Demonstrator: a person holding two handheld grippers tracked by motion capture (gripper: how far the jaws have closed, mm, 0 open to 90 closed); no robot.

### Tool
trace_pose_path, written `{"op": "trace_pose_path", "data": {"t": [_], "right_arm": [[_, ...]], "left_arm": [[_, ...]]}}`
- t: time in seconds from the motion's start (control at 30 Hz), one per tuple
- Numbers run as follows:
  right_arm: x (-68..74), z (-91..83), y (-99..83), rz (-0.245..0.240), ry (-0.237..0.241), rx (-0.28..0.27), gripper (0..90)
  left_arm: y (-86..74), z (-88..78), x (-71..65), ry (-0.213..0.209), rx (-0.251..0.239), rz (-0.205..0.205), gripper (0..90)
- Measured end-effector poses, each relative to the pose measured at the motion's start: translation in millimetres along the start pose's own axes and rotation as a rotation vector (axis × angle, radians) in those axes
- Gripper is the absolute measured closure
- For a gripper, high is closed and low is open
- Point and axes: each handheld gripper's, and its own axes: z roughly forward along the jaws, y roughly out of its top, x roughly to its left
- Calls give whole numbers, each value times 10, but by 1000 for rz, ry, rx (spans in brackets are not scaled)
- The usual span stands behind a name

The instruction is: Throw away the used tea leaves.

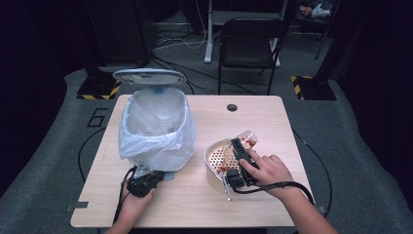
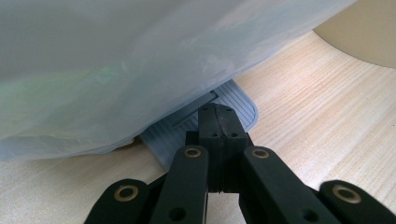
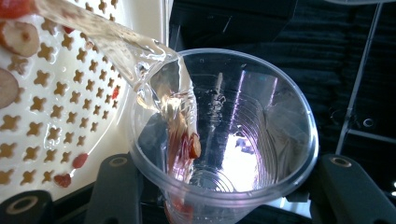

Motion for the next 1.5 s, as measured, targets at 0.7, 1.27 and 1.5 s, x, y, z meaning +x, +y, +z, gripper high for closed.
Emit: {"op": "trace_pose_path", "data": {"t": [0.7,1.27,1.5], "right_arm": [[-33,-18,7,-166,-28,-18,462],[-73,-25,-12,-396,-47,-47,463],[-76,-46,-21,-400,-59,-43,463]], "left_arm": [[0,0,0,1,0,1,900],[0,0,0,1,0,1,900],[0,0,-1,1,0,1,900]]}}
